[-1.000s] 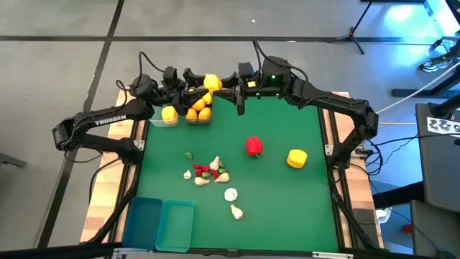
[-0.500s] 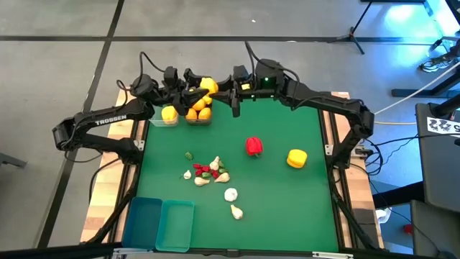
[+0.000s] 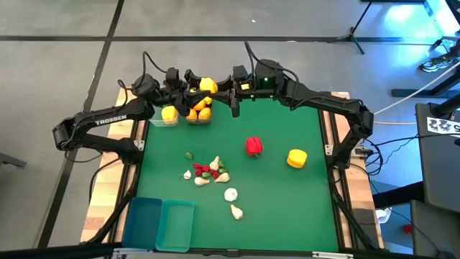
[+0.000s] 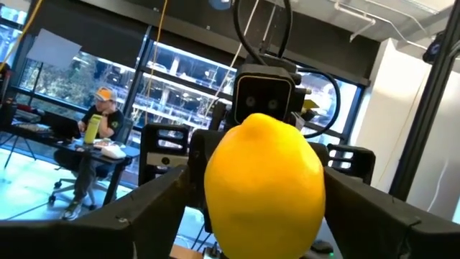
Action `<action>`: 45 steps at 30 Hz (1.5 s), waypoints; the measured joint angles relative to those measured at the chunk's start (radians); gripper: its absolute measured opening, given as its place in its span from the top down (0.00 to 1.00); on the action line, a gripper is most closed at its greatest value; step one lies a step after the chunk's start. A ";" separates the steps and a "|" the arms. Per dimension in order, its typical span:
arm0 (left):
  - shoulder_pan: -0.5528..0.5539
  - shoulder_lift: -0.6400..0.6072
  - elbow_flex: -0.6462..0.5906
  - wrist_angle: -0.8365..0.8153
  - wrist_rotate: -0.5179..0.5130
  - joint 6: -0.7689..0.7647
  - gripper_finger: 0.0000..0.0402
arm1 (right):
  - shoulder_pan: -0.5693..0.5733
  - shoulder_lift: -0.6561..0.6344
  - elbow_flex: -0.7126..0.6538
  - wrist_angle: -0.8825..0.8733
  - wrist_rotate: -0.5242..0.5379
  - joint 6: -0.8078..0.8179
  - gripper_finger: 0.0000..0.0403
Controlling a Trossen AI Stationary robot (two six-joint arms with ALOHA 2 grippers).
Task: Sort produce into baskets
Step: Put the lemon into the black bin
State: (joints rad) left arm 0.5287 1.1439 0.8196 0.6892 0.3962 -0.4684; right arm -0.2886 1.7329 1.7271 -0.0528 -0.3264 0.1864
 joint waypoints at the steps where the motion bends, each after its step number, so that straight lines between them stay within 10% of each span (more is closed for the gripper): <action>1: 0.000 0.000 0.000 -0.001 0.000 0.004 0.27 | 0.000 0.000 0.000 0.000 0.000 0.000 0.64; 20: 0.000 0.000 0.000 -0.003 0.001 0.019 0.54 | 0.000 0.000 0.000 -0.011 0.003 -0.002 0.62; 34: 0.091 -0.002 0.002 -0.091 -0.032 0.028 0.50 | -0.001 0.002 -0.001 -0.296 0.124 -0.127 0.26; 45: 0.183 0.046 0.001 -0.751 -0.480 0.137 0.50 | -0.001 0.002 -0.001 -0.484 0.248 -0.192 0.28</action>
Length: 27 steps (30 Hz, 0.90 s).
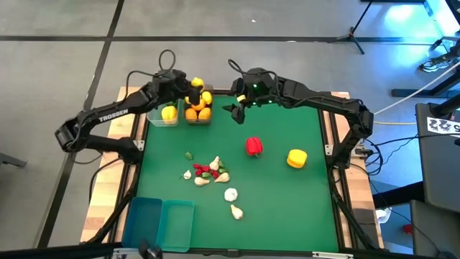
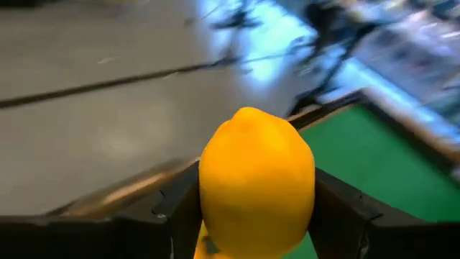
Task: Sort produce into baskets
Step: Put the lemon into the black bin, then put the yellow bell pepper into the transparent bin
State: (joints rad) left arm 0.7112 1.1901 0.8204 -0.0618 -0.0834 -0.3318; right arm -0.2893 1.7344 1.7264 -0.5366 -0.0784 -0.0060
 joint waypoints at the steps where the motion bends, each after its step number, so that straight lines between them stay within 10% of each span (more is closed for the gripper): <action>1: 0.009 0.013 0.000 -0.017 -0.019 -0.002 0.50 | 0.000 0.000 0.000 0.001 0.000 0.000 0.28; 18: 0.047 0.262 0.000 0.006 -0.034 0.018 0.27 | 0.001 -0.017 0.000 -0.077 -0.069 0.000 0.28; 27: -0.012 0.174 0.073 -0.062 0.081 0.043 0.24 | 0.002 -0.140 0.001 -0.662 -0.173 -0.106 0.28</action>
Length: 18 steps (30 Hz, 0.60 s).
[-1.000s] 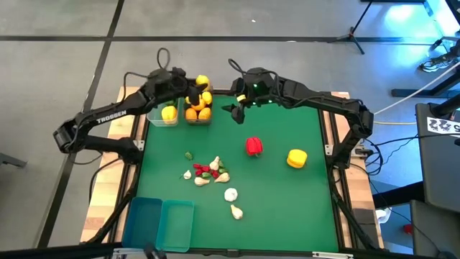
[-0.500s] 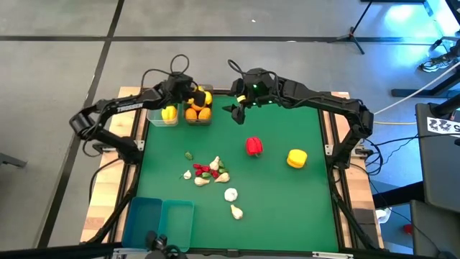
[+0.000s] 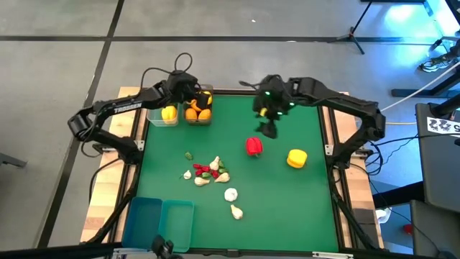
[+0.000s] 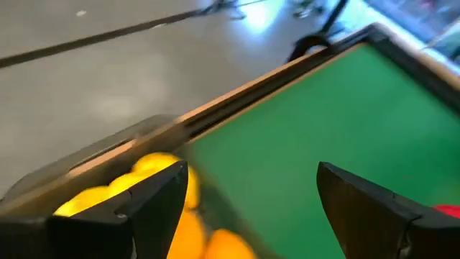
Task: Sort produce into baskets
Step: Put the yellow bell pepper into the transparent bin
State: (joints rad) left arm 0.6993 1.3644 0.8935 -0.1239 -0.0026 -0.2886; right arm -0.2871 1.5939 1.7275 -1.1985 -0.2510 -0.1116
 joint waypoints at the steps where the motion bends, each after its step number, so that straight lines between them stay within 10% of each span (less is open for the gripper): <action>1: -0.014 -0.016 0.010 -0.002 0.004 0.000 0.24 | 0.000 -0.016 0.000 -0.075 0.008 0.000 0.28; 18: -0.159 -0.204 0.038 0.008 0.006 -0.051 0.24 | 0.167 -0.491 -0.704 -0.076 0.176 0.353 0.26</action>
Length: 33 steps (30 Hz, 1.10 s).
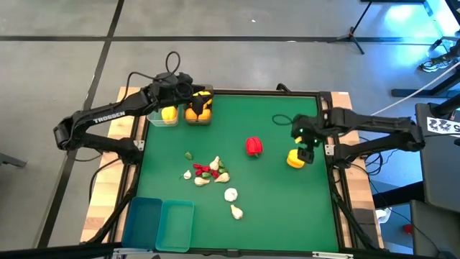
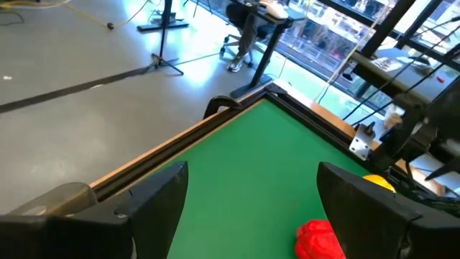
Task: Sort produce into baskets
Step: Put the yellow bell pepper into the transparent bin
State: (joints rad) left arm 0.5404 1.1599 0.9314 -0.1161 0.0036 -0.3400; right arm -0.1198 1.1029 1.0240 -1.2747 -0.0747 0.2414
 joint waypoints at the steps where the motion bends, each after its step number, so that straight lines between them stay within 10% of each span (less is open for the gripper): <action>1: 0.000 0.000 0.000 0.000 0.000 -0.006 0.24 | 0.013 0.003 -0.017 0.000 0.015 0.000 0.25; 10: 0.000 0.000 0.000 -0.001 0.000 -0.053 0.24 | 0.035 0.111 -0.033 -0.008 0.029 0.038 0.02; 33: 0.000 0.000 0.000 -0.004 -0.014 -0.084 0.24 | 0.035 0.139 -0.355 0.388 0.046 0.021 0.04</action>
State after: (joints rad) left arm 0.5407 1.1599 0.9312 -0.1200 -0.0109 -0.4240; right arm -0.0853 1.2415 0.6686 -0.8872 -0.0286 0.2625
